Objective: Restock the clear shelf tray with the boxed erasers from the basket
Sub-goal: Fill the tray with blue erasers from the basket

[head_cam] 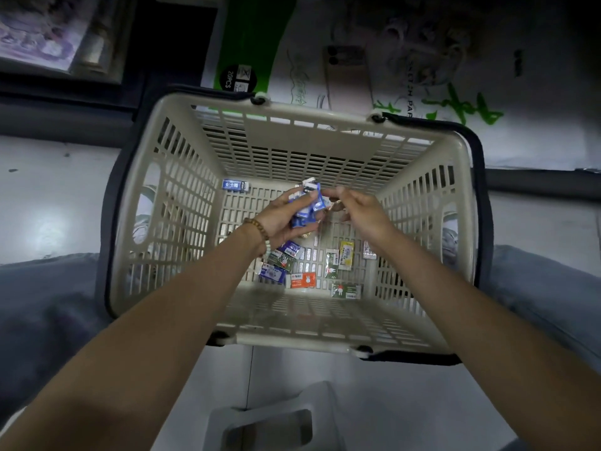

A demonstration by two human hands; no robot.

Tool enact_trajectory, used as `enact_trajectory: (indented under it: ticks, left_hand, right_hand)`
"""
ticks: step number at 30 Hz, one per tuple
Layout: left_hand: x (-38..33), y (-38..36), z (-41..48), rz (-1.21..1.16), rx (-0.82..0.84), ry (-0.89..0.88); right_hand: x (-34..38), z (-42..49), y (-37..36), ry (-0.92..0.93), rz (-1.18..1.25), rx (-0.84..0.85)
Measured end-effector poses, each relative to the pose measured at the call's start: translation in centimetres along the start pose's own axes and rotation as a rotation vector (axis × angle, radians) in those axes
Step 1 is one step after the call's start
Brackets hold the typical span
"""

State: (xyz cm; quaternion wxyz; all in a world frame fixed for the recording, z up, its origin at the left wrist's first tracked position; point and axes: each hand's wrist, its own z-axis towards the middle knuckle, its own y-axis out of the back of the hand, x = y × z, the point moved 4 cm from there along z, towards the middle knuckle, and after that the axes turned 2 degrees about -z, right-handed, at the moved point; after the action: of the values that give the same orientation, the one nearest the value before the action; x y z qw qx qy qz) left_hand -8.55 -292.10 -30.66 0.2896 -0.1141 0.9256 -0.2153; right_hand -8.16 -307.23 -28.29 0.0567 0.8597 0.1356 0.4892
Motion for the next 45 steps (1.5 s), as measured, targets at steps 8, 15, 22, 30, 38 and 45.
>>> enact_trajectory:
  ticks: [8,15,22,30,38,45]
  left_hand:
    - [-1.3,1.8,1.1,0.013,-0.035,0.031]
    - [-1.4,4.4,0.4,0.015,-0.102,0.067]
    - [-2.5,5.1,-1.2,0.069,-0.06,0.039]
    - [-5.8,2.4,-6.1,0.163,-0.169,-0.106]
    - [-10.4,-1.2,-13.6,0.268,-0.033,-0.267]
    - [-12.2,-4.4,-18.7,0.379,0.097,-0.327]
  right_hand:
    - [-7.3,3.7,3.5,-0.22,-0.501,-0.182]
    - [-7.5,3.7,1.7,-0.245,-0.715,-0.45]
    - [-6.6,3.3,1.3,-0.16,-0.515,-0.301]
    - [4.6,-1.4,-0.2,0.0,0.194,0.039]
    - [17.4,-8.5,0.1,0.21,-0.028,0.336]
    - [22.7,-12.5,-1.1,0.335,-0.046,0.299]
